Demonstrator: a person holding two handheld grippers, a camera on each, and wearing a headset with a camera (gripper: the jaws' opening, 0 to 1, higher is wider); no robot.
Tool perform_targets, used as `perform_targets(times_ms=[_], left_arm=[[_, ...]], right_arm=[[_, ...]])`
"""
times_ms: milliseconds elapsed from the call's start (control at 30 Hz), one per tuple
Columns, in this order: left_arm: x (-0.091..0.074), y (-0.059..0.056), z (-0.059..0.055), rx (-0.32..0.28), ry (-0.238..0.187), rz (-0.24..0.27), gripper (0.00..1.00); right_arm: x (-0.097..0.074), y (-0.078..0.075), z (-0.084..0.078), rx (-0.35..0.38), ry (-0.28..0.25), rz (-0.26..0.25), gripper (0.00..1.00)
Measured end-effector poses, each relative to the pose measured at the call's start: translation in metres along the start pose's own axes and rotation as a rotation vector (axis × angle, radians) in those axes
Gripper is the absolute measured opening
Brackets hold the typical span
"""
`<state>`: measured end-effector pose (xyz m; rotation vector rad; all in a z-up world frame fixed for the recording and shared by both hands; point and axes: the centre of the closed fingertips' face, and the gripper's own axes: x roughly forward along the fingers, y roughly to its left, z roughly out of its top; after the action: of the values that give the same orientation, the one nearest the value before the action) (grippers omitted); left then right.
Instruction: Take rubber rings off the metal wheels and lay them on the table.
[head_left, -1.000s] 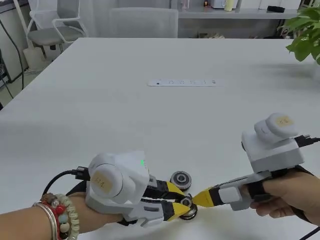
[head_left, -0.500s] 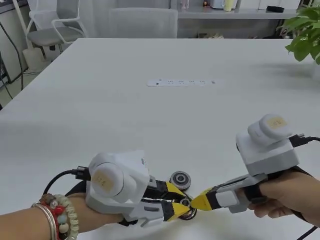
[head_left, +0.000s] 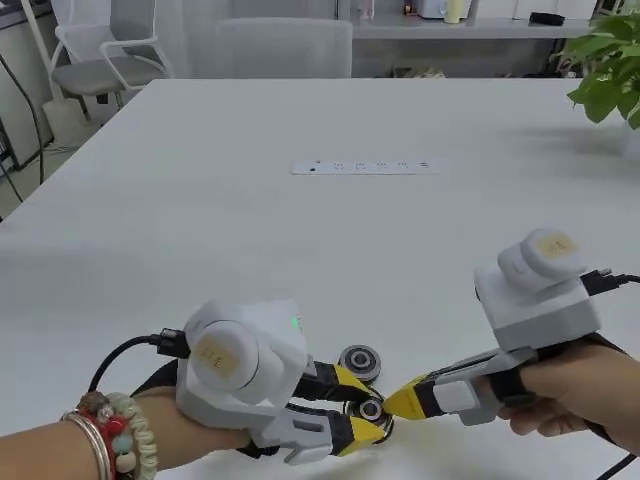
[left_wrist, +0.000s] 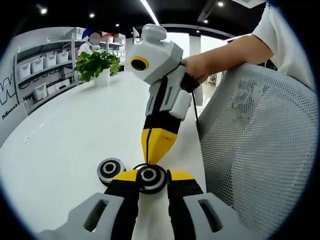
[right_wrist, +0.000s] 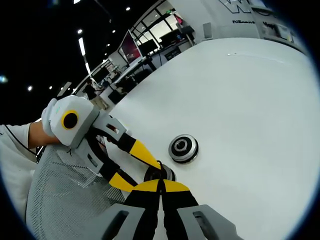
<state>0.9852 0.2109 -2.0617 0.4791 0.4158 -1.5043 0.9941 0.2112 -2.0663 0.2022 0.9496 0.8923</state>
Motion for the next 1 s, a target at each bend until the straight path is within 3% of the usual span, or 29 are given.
perform_targets(times_ms=[233, 633, 733, 833, 1000], left_arm=[[-0.004, -0.01, 0.011, 0.045, -0.014, -0.041, 0.29], [-0.02, -0.004, 0.035, 0.05, -0.086, -0.022, 0.52], [-0.025, -0.001, 0.05, 0.004, -0.131, -0.016, 0.59], [-0.029, -0.001, 0.059, 0.012, -0.156, -0.016, 0.69], [-0.041, 0.0, 0.077, -0.027, -0.2, -0.029, 0.79]], right_arm=[[-0.001, 0.0, 0.001, 0.01, -0.008, 0.001, 0.0], [-0.001, -0.001, 0.0, 0.011, -0.008, -0.004, 0.0], [-0.002, -0.002, 0.001, 0.01, -0.011, -0.005, 0.0], [-0.003, -0.003, 0.002, 0.011, -0.017, -0.009, 0.0], [-0.008, -0.004, 0.005, 0.024, -0.038, -0.014, 0.0]])
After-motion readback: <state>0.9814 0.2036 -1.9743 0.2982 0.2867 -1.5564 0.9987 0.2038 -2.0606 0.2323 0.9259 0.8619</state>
